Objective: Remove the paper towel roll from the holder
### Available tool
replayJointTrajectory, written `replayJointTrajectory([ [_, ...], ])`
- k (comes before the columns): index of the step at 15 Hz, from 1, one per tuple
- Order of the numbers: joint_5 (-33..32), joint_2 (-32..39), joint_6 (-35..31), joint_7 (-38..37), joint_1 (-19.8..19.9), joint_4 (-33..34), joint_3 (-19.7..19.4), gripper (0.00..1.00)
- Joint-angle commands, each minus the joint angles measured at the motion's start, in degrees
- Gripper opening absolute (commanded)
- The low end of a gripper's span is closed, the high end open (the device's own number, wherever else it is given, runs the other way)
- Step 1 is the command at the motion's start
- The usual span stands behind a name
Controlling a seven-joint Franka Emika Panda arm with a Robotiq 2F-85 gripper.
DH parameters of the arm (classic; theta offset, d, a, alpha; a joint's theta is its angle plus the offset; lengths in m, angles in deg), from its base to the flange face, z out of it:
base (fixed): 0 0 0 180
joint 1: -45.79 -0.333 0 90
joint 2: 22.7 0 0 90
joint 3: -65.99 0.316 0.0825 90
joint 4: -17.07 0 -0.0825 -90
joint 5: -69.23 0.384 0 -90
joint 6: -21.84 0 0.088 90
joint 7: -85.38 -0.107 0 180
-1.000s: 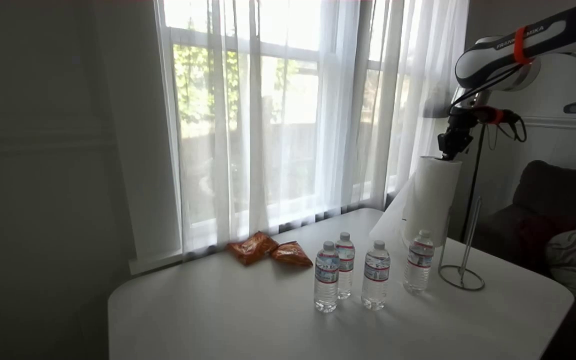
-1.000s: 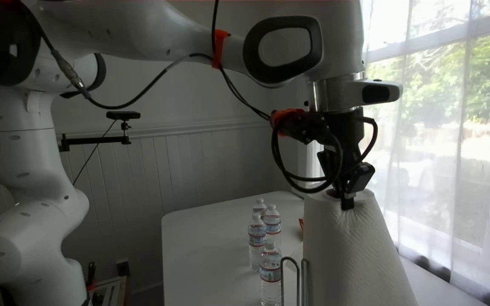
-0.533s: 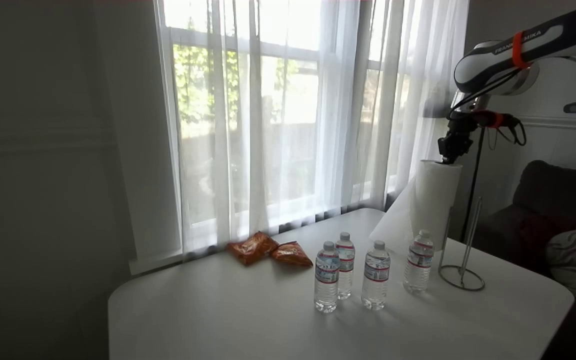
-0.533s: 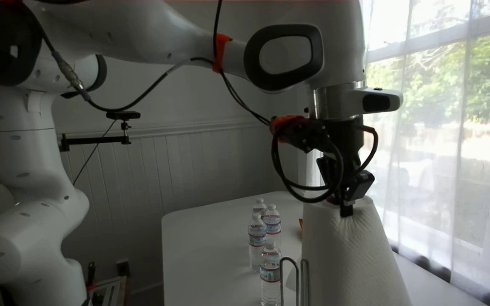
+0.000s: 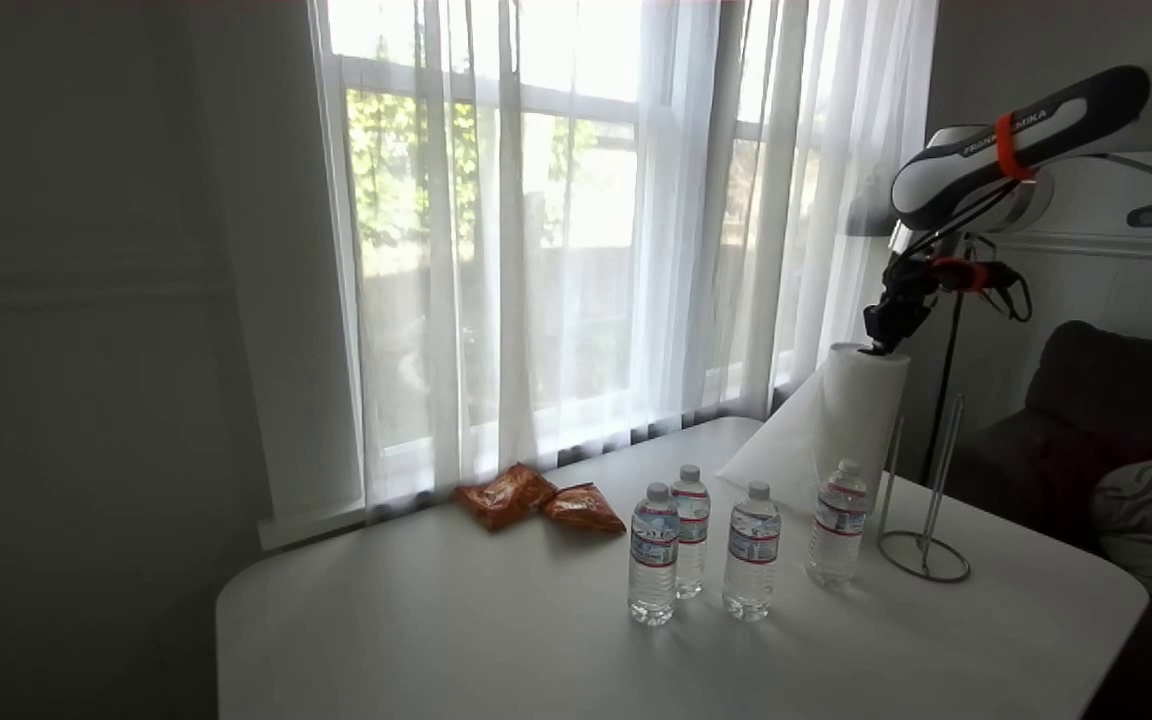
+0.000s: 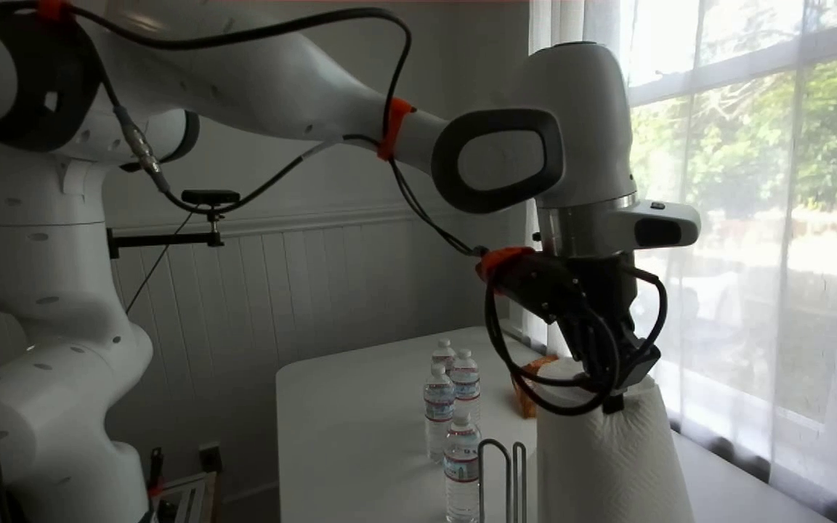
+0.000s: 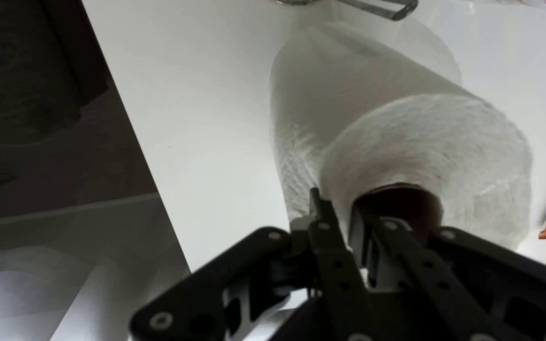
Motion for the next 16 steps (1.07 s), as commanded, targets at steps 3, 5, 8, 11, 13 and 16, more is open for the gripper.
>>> replayJointTrajectory([
  [3, 0.42, 0.07, -5.44, 0.99, 1.06, -2.11, 0.31, 0.03],
  [5, 0.23, 0.45, -5.34, 0.71, 1.25, -2.37, 0.28, 0.15],
  [8, 0.21, 0.61, -4.96, 0.18, 1.56, -2.04, 0.27, 0.46],
  [11, 0.57, -1.0, -3.31, -0.42, 1.57, -0.72, 0.35, 0.66],
  [13, 0.76, -2.12, -1.86, -0.76, 1.52, 0.55, 0.32, 0.8],
  [16, 1.31, -3.95, 4.85, -0.47, 1.43, 3.54, 0.16, 0.99],
])
